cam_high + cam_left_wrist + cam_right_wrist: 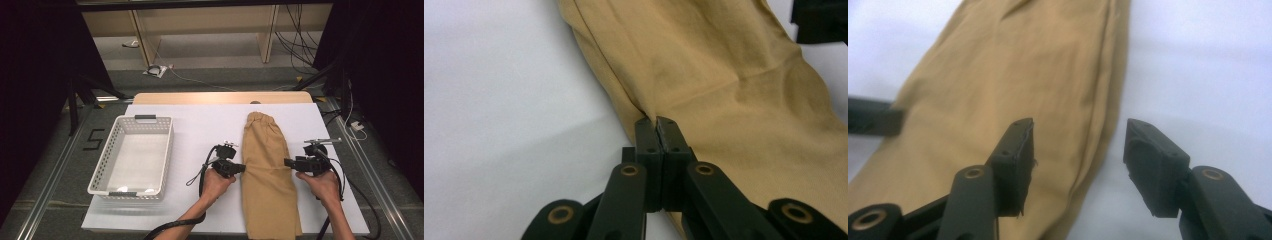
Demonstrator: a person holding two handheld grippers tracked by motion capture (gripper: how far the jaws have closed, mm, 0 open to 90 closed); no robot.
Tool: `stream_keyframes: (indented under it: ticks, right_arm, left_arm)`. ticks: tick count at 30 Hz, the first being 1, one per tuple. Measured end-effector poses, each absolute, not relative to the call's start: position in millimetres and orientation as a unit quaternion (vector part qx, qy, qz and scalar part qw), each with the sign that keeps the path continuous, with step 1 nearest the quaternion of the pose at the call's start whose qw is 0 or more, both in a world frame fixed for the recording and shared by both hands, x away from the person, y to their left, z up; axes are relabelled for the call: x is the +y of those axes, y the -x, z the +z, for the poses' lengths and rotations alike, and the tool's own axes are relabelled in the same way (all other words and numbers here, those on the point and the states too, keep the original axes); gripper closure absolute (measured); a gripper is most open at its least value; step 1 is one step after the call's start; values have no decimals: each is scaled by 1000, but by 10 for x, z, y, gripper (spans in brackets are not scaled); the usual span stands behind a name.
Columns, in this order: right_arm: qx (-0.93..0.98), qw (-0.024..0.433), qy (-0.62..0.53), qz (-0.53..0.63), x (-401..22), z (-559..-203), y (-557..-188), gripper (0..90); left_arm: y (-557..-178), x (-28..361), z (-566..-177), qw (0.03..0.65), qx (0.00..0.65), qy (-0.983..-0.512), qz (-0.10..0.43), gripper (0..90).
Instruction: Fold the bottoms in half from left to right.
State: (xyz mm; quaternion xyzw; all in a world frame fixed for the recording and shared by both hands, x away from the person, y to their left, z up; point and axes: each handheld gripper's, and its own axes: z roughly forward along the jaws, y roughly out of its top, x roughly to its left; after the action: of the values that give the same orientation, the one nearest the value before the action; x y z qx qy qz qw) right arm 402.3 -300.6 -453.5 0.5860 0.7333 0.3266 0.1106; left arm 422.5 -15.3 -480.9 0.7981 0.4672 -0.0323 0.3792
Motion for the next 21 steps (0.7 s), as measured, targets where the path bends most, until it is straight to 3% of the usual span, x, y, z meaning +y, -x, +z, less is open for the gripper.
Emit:
stream_keyframes:
  ticks: [13, 21]
  right_arm:
    - [737, 97, -603, 289, -2943, -4703, -4499, 534]
    - [740, 104, -605, 275, -2858, -4701, -4548, 816]
  left_arm:
    - [-4194, -144, -4779, 375, 455, -807, -32, 891]
    - [-4171, -116, -4747, 374, 446, -812, -24, 892]
